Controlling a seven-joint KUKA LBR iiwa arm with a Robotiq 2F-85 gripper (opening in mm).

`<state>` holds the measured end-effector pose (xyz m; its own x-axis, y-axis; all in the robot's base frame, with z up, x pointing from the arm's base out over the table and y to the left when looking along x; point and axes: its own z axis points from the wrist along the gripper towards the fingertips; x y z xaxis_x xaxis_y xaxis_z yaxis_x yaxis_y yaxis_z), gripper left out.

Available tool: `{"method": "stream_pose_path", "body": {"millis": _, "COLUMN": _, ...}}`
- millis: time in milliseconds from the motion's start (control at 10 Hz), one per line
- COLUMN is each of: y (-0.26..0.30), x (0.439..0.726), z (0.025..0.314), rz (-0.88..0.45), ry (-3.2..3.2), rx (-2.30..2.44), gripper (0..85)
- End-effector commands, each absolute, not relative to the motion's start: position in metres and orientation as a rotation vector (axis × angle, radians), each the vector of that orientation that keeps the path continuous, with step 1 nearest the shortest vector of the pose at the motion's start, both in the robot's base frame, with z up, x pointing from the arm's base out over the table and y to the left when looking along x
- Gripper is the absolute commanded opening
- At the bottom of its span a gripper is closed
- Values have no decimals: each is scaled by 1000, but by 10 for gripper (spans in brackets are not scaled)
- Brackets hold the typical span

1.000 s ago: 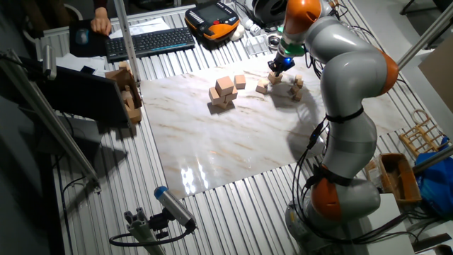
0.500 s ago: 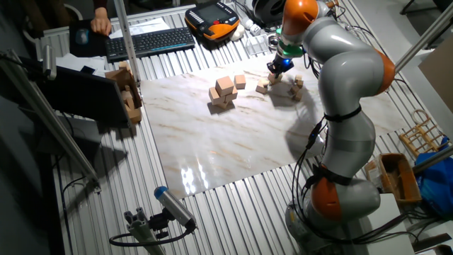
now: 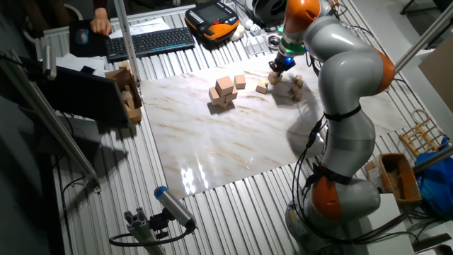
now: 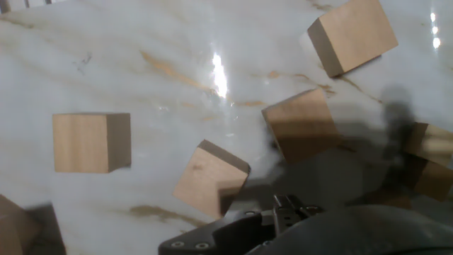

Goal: Stack the blocks into a cross shape

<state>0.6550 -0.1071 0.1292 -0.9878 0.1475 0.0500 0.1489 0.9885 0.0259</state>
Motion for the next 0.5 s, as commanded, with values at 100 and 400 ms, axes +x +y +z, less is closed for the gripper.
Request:
{"method": "stream_pose_path", "body": {"millis": 100, "y": -107, "x": 655, "z": 130, "rz": -67, "ry": -3093, "rx": -226, "gripper": 0}}
{"method": "stream_pose_path", "body": {"millis": 400, "y": -107, "x": 655, "z": 130, "rz": -9, "ry": -3109, "rx": -296, "gripper": 0}}
